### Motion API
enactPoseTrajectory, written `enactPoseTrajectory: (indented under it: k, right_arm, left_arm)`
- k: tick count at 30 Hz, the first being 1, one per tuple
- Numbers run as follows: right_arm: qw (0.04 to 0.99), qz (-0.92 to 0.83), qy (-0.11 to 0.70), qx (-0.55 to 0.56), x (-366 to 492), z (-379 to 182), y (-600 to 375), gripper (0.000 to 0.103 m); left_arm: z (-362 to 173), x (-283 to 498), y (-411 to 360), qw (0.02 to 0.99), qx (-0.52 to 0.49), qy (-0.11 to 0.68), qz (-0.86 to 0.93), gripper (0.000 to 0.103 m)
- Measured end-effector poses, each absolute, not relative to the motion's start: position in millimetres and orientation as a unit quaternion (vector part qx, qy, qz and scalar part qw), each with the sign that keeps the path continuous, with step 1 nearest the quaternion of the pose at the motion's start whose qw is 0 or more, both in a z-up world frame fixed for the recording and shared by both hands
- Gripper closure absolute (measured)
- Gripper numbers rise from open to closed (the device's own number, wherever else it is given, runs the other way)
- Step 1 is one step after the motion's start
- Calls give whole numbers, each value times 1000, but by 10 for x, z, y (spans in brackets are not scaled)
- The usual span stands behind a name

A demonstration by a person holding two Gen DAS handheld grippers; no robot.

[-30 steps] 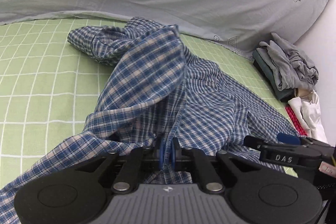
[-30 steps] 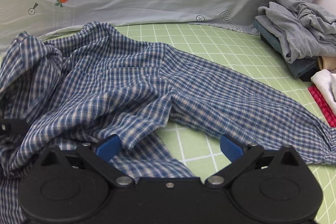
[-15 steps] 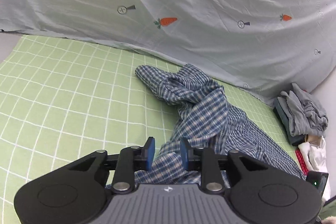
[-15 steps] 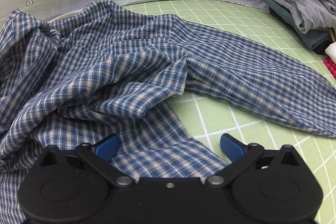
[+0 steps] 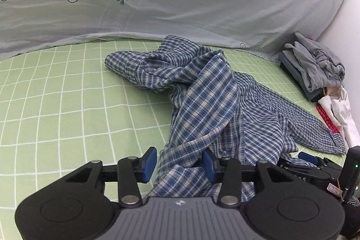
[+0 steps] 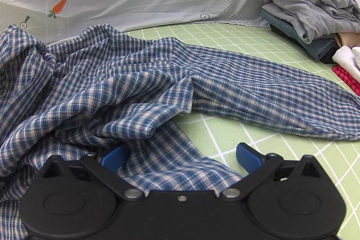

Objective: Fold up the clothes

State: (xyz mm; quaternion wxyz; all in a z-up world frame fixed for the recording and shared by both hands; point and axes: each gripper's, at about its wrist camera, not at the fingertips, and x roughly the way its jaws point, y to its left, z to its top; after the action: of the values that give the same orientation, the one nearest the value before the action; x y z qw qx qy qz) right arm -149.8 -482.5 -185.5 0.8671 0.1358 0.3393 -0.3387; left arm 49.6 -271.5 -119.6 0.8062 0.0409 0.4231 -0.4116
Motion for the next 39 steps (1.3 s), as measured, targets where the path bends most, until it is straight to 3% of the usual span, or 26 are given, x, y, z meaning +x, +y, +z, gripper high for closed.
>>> enactPoseTrajectory:
  k: [1, 6, 16, 19, 23, 26, 28, 30, 31, 39]
  right_arm:
    - [867, -341, 337, 136, -1492, -1857, -4827, 0]
    - [875, -344, 318, 127, -1502, -1889, -4819, 0]
    - [876, -340, 318, 126, -1491, -1881, -4883, 0]
    - [876, -340, 318, 126, -1499, -1882, -4883, 0]
    - [877, -339, 318, 126, -1502, -1883, -4888, 0]
    - [877, -338, 318, 126, -1504, -1882, -4893, 0]
    - [877, -338, 318, 125, -1506, -1880, -4896, 0]
    - [877, -338, 318, 125, -1508, -1877, -4897, 0]
    - [877, -338, 318, 124, -1508, -1876, -4897, 0]
    - [878, -336, 318, 124, -1511, -1878, -4897, 0]
  left_arm:
    - [-1185, 536, -2690, 808, 27, 425, -406, 101]
    - [-985, 699, -2486, 837, -14, 400, -372, 101]
    - [-108, 831, -2263, 944, 75, 224, -230, 101]
    - [-73, 893, -2160, 952, 74, 221, -197, 101]
    - [-240, 926, -1919, 944, 36, 267, -189, 90]
    - [-374, 898, -1663, 937, -28, 303, -173, 72]
    - [-466, 885, -1484, 927, -73, 325, -170, 66]
    - [-569, 882, -1370, 919, -90, 345, -171, 47]
    - [-632, 882, -1331, 914, -91, 355, -173, 43]
    - [-1073, 1094, -1357, 889, -124, 408, -168, 37]
